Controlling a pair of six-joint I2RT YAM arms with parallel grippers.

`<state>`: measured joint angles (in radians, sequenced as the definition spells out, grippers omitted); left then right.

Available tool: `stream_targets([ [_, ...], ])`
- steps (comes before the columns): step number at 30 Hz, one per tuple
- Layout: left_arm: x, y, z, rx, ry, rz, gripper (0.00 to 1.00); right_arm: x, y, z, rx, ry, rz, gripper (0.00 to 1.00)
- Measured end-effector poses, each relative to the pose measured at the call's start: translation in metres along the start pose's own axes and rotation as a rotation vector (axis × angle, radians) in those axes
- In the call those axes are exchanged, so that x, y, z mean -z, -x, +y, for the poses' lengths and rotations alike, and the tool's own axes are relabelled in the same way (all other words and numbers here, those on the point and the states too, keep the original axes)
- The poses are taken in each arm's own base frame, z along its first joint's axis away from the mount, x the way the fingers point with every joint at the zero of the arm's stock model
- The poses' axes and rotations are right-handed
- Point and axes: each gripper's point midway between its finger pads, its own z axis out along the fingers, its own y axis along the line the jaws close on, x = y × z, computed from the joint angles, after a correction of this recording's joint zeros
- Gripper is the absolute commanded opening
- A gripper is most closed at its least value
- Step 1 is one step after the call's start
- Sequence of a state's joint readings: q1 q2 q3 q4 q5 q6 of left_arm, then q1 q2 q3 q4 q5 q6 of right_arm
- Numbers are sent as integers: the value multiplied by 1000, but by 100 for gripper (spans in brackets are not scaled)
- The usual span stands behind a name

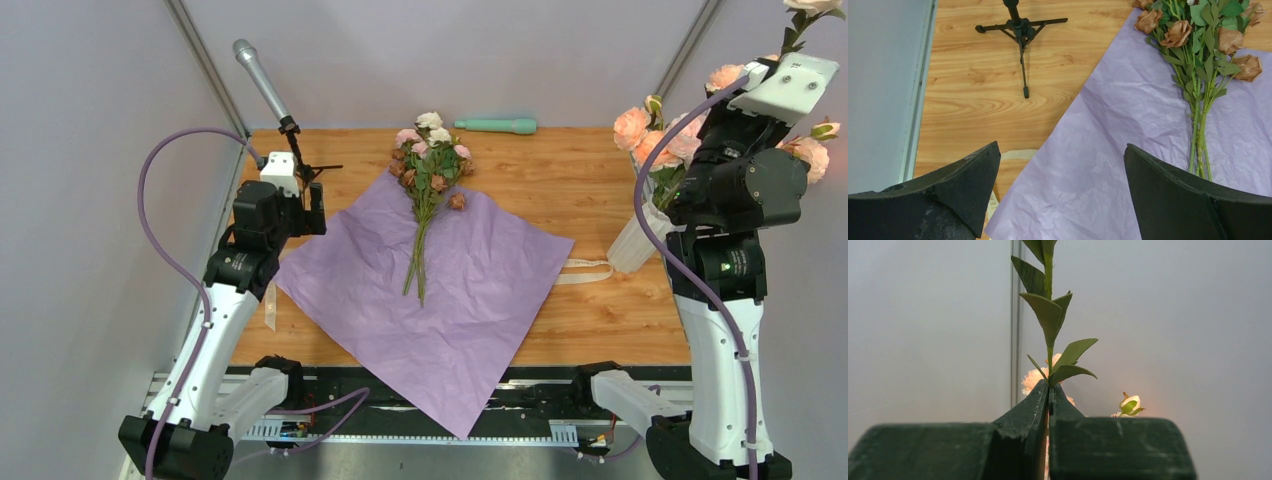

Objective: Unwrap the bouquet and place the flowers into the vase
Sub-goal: Insert the fake flower into the vase.

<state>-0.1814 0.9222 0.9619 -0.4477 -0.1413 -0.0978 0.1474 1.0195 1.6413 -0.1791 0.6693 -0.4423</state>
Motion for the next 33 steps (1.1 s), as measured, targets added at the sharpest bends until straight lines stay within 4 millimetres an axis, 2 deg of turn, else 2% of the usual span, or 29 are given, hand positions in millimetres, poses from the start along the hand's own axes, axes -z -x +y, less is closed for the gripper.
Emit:
stream_targets([
  [10, 0, -1, -1, -1, -2, 3, 100, -3, 10, -18, 24, -71, -36, 0],
  [17, 0, -1, -2, -4, -6, 3, 100, -3, 9, -24, 21, -95, -46, 0],
  [27, 0, -1, -1, -7, -2, 3, 100, -12, -17, -21, 35, -104, -18, 0],
  [33, 0, -1, 0, -7, 3, 3, 100, -16, -35, -28, 35, -128, 4, 0],
])
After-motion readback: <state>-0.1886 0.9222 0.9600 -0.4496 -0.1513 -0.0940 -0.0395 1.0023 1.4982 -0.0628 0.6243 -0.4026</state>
